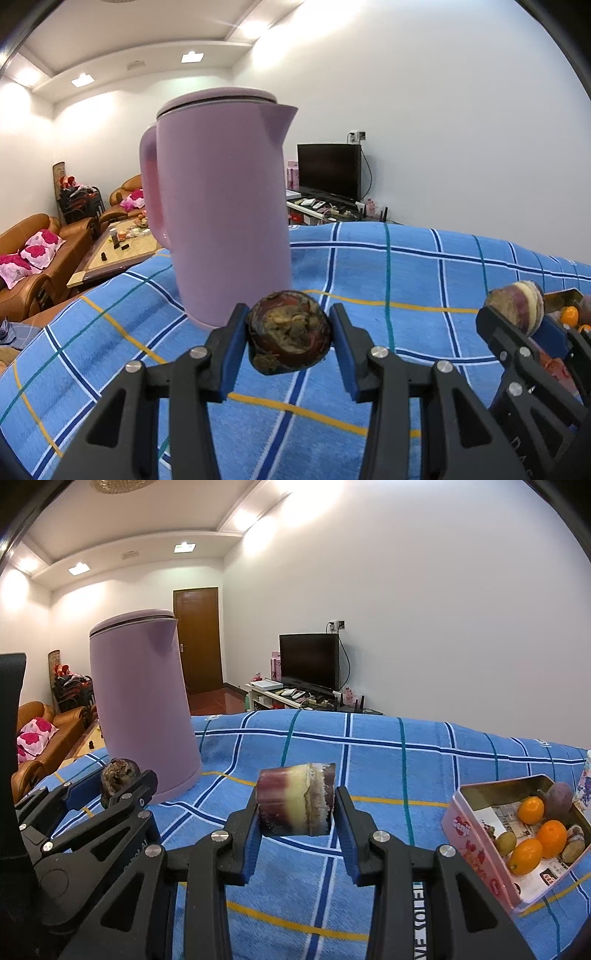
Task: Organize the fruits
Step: 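Lift and carry the root and tuber slice toward the pink tin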
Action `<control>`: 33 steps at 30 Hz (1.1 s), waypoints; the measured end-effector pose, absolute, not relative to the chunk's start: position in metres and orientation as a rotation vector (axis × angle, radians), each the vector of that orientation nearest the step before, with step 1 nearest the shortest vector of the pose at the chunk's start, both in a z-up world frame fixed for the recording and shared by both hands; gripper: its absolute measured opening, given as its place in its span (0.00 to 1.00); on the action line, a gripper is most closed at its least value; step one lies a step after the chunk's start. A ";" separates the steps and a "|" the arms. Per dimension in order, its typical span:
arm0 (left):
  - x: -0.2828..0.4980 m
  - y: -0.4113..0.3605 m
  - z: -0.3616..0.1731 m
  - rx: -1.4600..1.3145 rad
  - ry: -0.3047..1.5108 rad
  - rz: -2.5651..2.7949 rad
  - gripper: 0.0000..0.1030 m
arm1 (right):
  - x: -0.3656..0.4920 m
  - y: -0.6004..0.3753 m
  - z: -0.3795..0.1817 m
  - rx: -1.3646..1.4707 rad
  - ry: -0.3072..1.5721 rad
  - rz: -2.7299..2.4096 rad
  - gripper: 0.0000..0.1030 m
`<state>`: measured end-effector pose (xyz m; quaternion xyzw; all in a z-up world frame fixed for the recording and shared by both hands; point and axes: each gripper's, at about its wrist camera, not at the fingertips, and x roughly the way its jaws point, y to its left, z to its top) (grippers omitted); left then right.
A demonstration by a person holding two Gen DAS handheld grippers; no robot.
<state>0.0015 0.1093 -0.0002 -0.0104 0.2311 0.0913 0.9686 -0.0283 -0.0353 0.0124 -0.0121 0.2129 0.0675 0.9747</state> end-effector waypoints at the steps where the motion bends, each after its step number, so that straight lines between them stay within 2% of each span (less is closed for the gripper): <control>1: 0.001 0.108 0.000 -0.021 0.468 0.180 0.45 | -0.029 -0.037 0.013 -0.025 0.429 0.135 0.38; 33: -0.018 0.027 0.000 0.040 0.478 0.064 0.45 | -0.056 -0.112 0.014 -0.028 0.427 0.067 0.38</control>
